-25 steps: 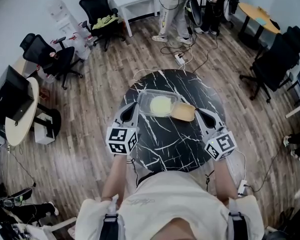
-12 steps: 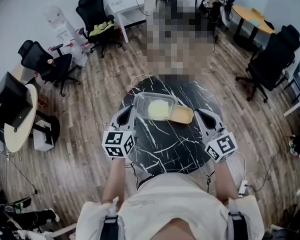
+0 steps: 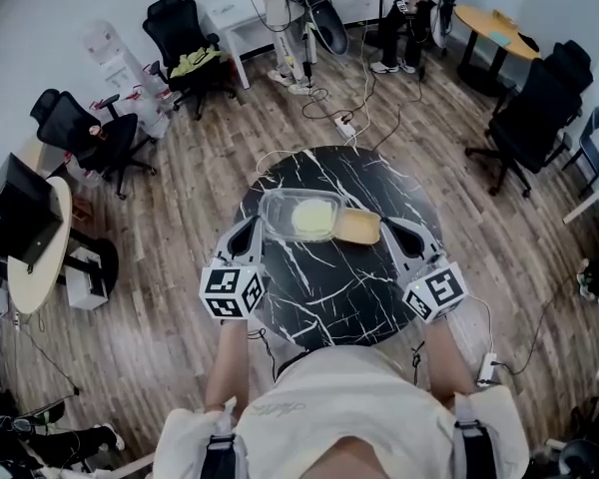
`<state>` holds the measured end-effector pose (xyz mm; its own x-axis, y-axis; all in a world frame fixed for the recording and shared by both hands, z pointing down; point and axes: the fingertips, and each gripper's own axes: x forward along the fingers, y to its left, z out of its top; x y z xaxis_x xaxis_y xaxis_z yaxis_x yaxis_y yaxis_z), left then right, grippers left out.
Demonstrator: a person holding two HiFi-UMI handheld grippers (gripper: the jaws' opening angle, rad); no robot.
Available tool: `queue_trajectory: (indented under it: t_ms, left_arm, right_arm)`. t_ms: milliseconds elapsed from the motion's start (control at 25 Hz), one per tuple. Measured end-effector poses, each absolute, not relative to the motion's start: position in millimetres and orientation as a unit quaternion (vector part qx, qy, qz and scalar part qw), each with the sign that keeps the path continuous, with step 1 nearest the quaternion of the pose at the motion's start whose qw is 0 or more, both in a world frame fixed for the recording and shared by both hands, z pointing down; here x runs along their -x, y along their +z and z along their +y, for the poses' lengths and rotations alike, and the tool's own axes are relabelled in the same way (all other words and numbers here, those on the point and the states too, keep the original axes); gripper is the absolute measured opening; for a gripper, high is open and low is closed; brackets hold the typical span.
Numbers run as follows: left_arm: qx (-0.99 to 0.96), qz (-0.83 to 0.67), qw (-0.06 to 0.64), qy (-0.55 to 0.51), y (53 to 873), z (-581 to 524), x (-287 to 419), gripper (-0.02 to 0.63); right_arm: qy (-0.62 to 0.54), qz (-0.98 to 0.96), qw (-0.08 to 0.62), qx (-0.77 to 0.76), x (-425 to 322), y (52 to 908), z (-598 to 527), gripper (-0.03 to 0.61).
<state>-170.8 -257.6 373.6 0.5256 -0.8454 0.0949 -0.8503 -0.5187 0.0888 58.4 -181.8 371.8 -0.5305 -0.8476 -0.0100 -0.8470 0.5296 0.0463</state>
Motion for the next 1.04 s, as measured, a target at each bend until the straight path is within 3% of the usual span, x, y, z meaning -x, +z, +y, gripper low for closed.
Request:
queue_trajectory:
  t_ms: [240,1040]
  left_arm:
    - [-0.873,-0.484,0.064,0.023,376.1,-253.3,169.9,0.017]
    - [-0.875,-0.478,0.075,0.019,384.0,-248.9,165.5,0.018]
  right_arm:
    - [-0.032,-0.883,0.037,-0.466,-44.2,380.5,-172.6,0.006]
    - [-0.028,-0.875,0.046,-0.481,-48.7,386.9,-169.0,0.006]
